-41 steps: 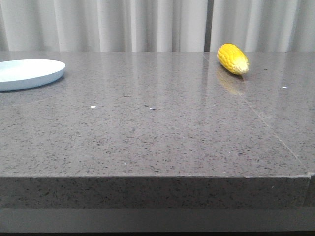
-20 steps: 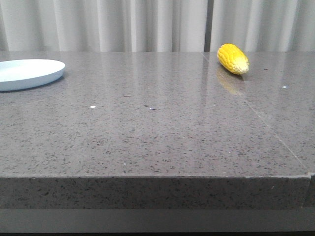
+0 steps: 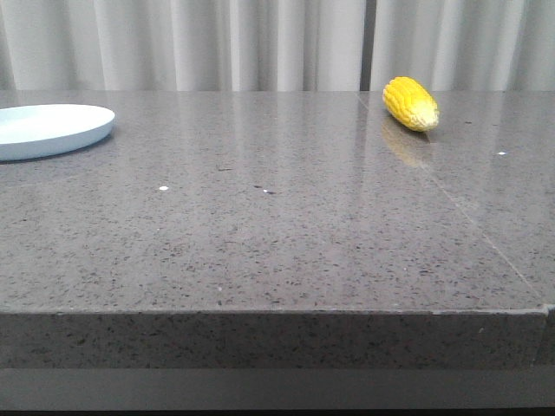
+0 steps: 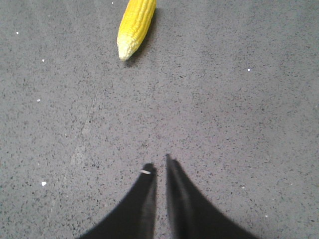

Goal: Place corn on plate with both arms

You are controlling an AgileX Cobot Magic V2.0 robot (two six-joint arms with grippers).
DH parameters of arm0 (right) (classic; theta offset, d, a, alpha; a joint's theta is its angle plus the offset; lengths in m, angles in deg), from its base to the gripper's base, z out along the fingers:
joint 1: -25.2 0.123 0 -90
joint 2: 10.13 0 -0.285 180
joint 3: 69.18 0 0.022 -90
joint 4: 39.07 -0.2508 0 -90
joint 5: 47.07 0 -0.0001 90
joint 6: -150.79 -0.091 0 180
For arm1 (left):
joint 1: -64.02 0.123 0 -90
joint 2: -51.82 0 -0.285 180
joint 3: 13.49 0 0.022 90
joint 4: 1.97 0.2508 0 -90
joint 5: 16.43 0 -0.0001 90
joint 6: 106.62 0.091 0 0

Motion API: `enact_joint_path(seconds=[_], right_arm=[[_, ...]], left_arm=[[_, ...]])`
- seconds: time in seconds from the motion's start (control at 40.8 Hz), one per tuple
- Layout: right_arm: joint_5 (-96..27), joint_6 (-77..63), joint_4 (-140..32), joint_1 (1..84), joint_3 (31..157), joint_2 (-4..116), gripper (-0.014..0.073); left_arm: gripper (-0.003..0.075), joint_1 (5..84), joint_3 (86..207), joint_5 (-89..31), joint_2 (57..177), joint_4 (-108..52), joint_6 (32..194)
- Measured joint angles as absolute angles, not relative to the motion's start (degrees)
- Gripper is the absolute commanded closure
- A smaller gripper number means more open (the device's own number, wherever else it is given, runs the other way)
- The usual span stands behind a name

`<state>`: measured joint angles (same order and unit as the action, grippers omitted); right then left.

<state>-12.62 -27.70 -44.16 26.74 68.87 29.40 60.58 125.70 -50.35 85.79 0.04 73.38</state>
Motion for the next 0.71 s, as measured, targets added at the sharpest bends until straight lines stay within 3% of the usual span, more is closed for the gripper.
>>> enact_joint_path(seconds=[0.049,0.123,0.196,0.466,0.711], right_arm=[[-12.31,-27.43,-44.16,26.74,68.87,29.40,0.0170],[-12.09,-27.23,-44.16,26.74,68.87,29.40,0.0106],[-12.09,-27.19,-44.16,26.74,68.87,29.40,0.0104],[-11.95,-26.84,-44.16,26.74,68.87,29.40,0.0104],[-11.95,-26.84,-44.13,26.74,68.87,29.40,0.0104]], left_arm=[[0.0387,60.58,125.70,-50.58,85.79,0.04,73.38],[0.0222,60.58,125.70,-50.85,85.79,0.04,73.38],[0.0151,60.58,125.70,-50.85,85.79,0.04,73.38],[0.0147,60.58,126.31,-53.62,87.66,0.04,73.38],[0.0156,60.58,132.11,-60.43,99.38,1.65,73.38]])
